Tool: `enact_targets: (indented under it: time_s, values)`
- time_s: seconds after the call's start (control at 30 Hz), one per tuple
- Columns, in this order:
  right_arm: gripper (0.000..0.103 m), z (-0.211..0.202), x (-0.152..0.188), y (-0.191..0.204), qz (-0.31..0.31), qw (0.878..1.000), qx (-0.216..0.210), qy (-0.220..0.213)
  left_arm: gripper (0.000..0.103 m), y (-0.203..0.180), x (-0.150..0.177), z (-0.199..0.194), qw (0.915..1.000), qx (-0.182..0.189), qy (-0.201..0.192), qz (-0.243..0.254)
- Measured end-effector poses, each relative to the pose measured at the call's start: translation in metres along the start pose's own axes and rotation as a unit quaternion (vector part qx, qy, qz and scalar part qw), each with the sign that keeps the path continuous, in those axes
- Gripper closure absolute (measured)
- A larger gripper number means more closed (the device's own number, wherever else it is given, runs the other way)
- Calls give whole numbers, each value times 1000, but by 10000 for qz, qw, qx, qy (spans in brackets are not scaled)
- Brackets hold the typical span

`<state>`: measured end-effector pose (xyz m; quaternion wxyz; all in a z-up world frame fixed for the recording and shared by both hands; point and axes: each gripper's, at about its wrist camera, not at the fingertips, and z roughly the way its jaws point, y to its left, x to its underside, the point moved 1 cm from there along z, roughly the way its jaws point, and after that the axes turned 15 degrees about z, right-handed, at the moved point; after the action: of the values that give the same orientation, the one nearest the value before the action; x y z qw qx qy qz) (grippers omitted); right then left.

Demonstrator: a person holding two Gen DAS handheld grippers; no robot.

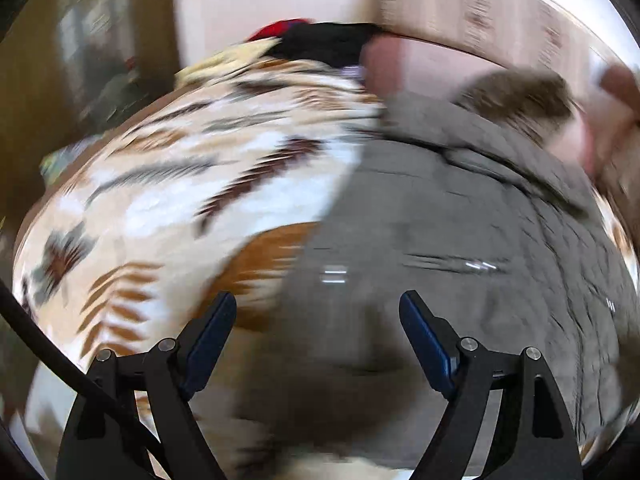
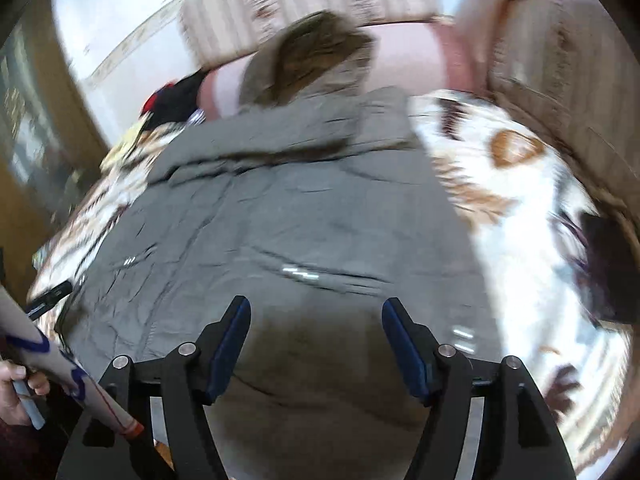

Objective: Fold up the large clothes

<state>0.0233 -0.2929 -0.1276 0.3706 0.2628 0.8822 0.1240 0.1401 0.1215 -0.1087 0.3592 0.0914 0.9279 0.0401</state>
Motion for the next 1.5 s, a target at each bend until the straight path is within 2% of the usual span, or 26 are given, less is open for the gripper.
enact_targets:
  time_s: [0.1,0.2,0.27,0.4,0.47,0.53,0.57,0.63,0.7,0.73,0.77,0.83,0.87,0.97,1.1,1.23,1.3,1.37,1.4,1.47,1.5]
  values:
    - [28,-12,-3,-37,562,9983,39,-144,30,33,13,11,9982,134,307,-499]
    - [25,-20,-5,-70,1082,9939,170,-161,30,48,25,22,9923,614,516,-941]
    - [25,-22,-4,-87,1380,9902,203,-87,30,51,31,25,9891,800,551,-1111]
    - [25,-14,1,-101,1710,9850,145,170,31,41,37,31,9828,1271,575,-1212]
    - [25,-11,5,-104,1832,9826,8,314,31,30,36,29,9832,1365,547,-1078]
    - [25,-9,9,-107,1927,9801,-151,451,35,18,38,28,9799,1638,539,-1006]
    - [25,-10,11,-108,1968,9789,-234,501,36,13,39,27,9806,1647,528,-926]
    - [25,-10,17,-107,2003,9770,-403,613,51,3,40,23,9858,1471,454,-669]
    - [25,-9,23,-102,1953,9772,-485,679,62,-1,40,22,9848,1565,404,-632]
    - [30,-8,27,-99,1891,9778,-548,718,65,-2,40,21,9846,1590,375,-624]
    - [52,-7,29,-97,1845,9782,-588,751,67,-3,40,20,9851,1573,356,-593]
    - [74,-5,31,-94,1753,9800,-549,770,73,-7,39,18,9874,1494,291,-435]
    - [81,-6,30,-94,1743,9806,-528,721,74,-10,39,15,9882,1469,238,-349]
    - [85,-12,28,-94,1591,9855,-284,514,76,-17,39,9,9894,1438,166,-154]
    - [86,-28,22,-85,1140,9928,361,-7,76,-29,46,1,9868,1615,136,36]
    - [86,-28,21,-94,1296,9900,557,34,76,-34,50,-3,9882,1512,90,239]
    - [82,-24,20,-96,1336,9889,633,119,70,-32,49,-3,9889,1465,109,206]
    - [72,-27,18,-96,1398,9881,642,91,66,-26,46,-8,9912,1318,42,142]
    - [71,-31,17,-96,1428,9879,609,39,63,-23,45,-11,9919,1263,-20,107]
    - [62,-46,15,-93,1338,9875,780,-279,62,-18,42,-23,9945,1014,-242,33]
    - [61,-54,14,-91,1256,9865,928,-486,62,-17,40,-29,9960,829,-339,53]
